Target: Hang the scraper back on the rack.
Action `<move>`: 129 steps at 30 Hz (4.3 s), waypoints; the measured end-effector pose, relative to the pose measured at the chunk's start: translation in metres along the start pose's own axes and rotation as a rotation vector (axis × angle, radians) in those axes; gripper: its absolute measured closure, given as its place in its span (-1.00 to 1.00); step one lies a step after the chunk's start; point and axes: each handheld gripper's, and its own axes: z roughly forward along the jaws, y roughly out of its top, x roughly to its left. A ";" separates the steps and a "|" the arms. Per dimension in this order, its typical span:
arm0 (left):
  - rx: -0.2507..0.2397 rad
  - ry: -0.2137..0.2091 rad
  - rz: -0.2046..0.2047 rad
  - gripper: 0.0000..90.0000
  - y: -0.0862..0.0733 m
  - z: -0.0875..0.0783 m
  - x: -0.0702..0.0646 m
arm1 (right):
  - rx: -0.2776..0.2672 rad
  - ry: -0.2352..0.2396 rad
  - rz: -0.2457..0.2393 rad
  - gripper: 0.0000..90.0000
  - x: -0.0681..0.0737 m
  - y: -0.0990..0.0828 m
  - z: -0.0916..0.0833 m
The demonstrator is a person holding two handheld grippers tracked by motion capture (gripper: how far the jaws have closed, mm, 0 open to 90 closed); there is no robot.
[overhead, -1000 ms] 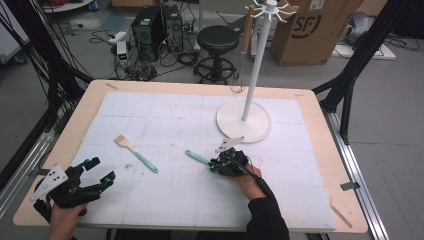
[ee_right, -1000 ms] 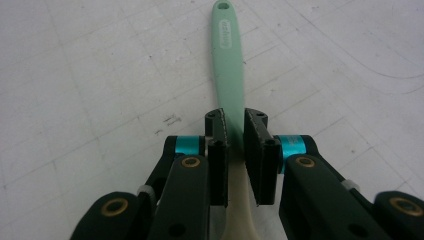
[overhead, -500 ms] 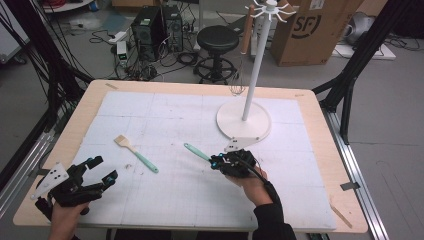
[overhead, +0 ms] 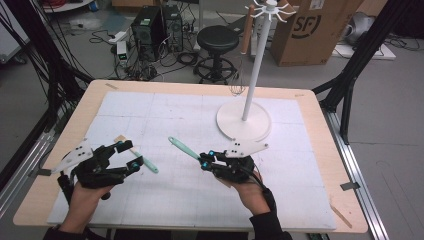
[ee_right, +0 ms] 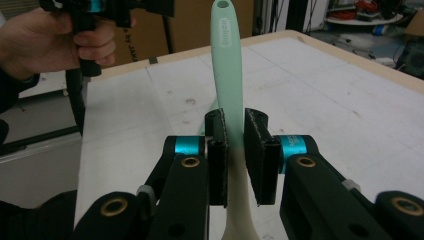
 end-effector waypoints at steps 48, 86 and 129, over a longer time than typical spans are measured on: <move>-0.051 -0.163 -0.188 0.79 0.028 0.077 -0.041 | -0.131 -0.032 -0.075 0.78 0.021 0.011 0.001; 0.045 -0.423 0.103 0.82 0.054 0.067 -0.059 | -0.109 0.343 0.003 0.14 0.006 0.016 -0.003; 0.009 -0.142 0.163 -0.54 0.036 0.030 -0.026 | -0.252 0.133 0.039 0.88 -0.035 0.026 -0.033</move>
